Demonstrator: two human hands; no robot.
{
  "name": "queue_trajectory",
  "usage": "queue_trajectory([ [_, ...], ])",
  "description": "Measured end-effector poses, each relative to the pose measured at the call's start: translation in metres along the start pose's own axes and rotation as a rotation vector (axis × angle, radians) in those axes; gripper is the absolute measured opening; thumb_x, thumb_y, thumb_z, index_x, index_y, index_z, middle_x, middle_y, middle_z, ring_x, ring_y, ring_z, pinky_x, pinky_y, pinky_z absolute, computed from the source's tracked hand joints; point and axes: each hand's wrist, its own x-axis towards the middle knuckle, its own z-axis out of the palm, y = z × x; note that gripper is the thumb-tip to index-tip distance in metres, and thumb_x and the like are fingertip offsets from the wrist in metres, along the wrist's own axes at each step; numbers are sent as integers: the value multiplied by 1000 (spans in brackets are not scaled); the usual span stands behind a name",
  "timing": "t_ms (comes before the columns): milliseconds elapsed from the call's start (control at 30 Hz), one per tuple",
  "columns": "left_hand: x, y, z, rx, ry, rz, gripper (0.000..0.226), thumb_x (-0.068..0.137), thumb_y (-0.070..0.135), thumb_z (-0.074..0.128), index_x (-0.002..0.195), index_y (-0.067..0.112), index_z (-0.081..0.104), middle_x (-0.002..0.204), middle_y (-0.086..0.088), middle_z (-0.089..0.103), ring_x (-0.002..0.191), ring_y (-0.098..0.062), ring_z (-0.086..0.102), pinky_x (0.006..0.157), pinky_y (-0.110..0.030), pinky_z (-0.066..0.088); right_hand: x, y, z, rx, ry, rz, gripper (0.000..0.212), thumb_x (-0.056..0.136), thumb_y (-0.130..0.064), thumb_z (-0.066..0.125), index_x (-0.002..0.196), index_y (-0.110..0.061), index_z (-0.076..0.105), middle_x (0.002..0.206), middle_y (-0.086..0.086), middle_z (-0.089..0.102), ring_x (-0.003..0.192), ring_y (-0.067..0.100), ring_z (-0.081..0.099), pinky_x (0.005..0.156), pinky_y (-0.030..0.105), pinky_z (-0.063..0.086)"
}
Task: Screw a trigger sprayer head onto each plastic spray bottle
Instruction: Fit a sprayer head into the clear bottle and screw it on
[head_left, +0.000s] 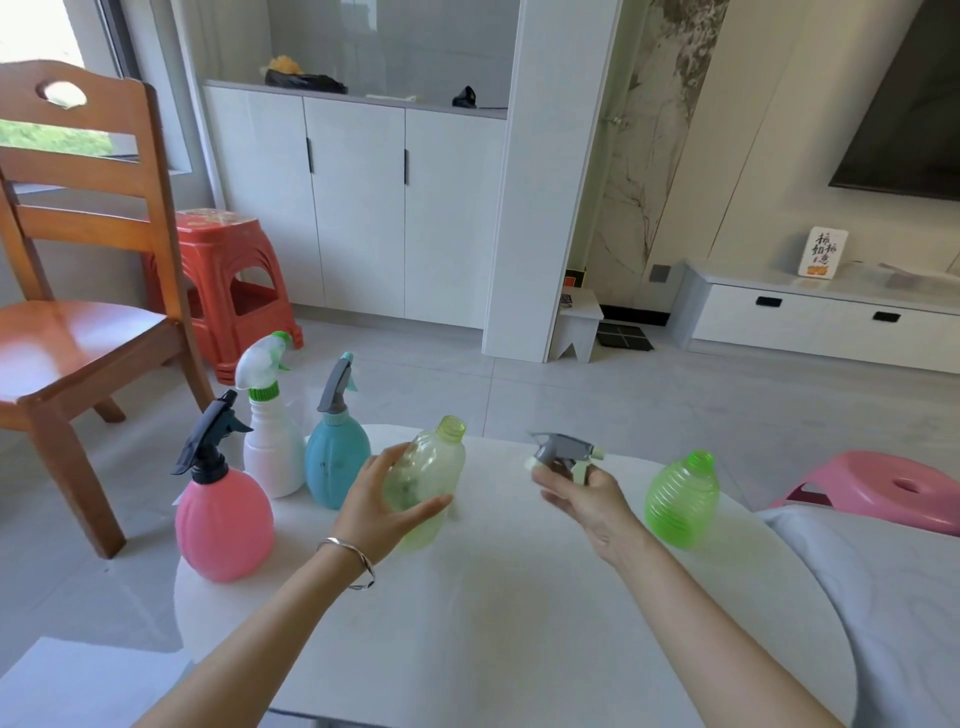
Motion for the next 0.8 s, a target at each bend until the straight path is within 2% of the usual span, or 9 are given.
queue_trajectory([
  [100, 2, 9, 6, 4, 24, -21, 67, 62, 46, 81, 119, 34, 49, 111, 6, 54, 94, 3, 51, 74, -8, 36, -11, -30, -9, 17, 49, -174, 13, 71, -15, 80, 80, -18, 71, 74, -9, 62, 72, 6, 58, 69, 16, 54],
  [200, 1, 12, 12, 46, -9, -68, 71, 60, 51, 80, 121, 32, 49, 111, 4, 54, 95, -6, 50, 80, -19, 36, -21, -56, -14, 27, 70, -371, 14, 75, -15, 77, 88, -19, 72, 71, -15, 64, 72, 1, 59, 73, 16, 53],
  [300, -3, 12, 16, 107, -32, -107, 78, 57, 56, 79, 123, 29, 48, 113, 3, 54, 94, -9, 50, 79, -20, 36, -30, -78, -16, 85, 124, -496, 15, 79, -8, 72, 87, -20, 70, 69, -16, 65, 71, 2, 59, 75, 19, 55],
  [433, -8, 11, 16, 95, -38, -169, 78, 55, 60, 79, 121, 32, 48, 111, 3, 60, 92, -14, 57, 76, -24, 41, -38, -97, -13, 182, 160, -559, 18, 81, -5, 70, 88, -22, 67, 66, -18, 66, 68, -1, 61, 78, 21, 55],
  [633, -8, 12, 9, 69, -13, -232, 77, 56, 58, 79, 122, 31, 48, 110, -1, 64, 94, -21, 60, 78, -29, 48, -45, -111, -13, 269, 138, -555, 24, 81, -3, 69, 101, -15, 63, 83, -7, 64, 77, 1, 64, 72, 20, 54],
  [800, -8, 17, 6, 76, -24, -225, 77, 58, 57, 79, 123, 30, 47, 111, 1, 63, 96, -20, 60, 80, -30, 48, -49, -116, -5, 247, 124, -588, 22, 81, -2, 69, 93, -20, 65, 79, -12, 69, 75, -2, 65, 72, 19, 56],
])
